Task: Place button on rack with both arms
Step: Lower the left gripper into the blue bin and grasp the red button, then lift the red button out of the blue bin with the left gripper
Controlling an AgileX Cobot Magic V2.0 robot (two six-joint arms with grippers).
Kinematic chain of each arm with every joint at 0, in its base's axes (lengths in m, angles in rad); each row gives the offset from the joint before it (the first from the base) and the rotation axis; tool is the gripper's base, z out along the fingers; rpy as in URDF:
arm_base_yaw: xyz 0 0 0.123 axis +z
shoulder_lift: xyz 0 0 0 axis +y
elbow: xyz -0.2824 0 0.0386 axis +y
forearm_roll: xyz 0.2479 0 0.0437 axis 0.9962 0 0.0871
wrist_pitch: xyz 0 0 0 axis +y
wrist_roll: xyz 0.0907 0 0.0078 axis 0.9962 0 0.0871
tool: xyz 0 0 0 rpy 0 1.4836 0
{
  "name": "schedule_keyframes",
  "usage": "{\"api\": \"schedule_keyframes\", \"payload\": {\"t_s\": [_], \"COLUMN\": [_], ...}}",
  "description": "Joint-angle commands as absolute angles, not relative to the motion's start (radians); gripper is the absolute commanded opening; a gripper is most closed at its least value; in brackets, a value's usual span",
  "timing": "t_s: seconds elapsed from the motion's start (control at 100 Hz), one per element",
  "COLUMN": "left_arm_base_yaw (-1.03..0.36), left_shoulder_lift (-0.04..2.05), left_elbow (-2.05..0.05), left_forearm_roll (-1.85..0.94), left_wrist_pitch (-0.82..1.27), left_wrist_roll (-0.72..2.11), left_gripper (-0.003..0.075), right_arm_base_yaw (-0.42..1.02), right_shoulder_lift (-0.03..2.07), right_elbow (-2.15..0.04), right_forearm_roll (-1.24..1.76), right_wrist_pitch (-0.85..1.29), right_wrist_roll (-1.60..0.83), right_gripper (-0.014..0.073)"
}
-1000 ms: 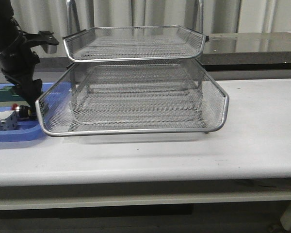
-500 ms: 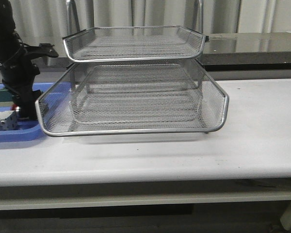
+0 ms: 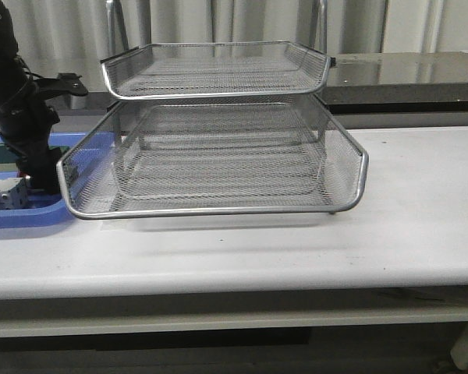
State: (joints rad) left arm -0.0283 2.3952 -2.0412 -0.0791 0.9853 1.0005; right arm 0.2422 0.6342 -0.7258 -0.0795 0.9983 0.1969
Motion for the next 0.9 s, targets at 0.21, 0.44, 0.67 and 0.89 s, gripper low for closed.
{"api": "schedule_keyframes", "payload": {"t_s": [0.21, 0.44, 0.67, 0.89], "left_arm_base_yaw": [-0.023, -0.023, -0.023, -0.023], "left_shoulder_lift": [2.357, 2.357, 2.357, 2.357], "left_elbow": [-2.073, -2.075, -2.078, -2.153], "left_forearm_roll": [-0.117, -0.117, -0.117, -0.117], "left_wrist_pitch": [0.967, 0.971, 0.971, 1.04], "left_wrist_roll": [1.006, 1.006, 1.006, 1.006], "left_gripper": [0.0545, 0.0454, 0.0185, 0.0026], "right_arm_base_yaw": [0.237, 0.237, 0.237, 0.237], "right_shoulder_lift": [0.633, 0.633, 0.633, 0.633], "right_elbow": [-0.759, -0.759, -0.759, -0.759], "right_forearm_roll": [-0.095, -0.095, -0.095, -0.095], "right_wrist_pitch": [0.95, 0.95, 0.95, 0.95], "right_wrist_roll": [0.194, 0.194, 0.194, 0.194], "right_gripper": [-0.0068, -0.0068, -0.0068, -0.0068]}}
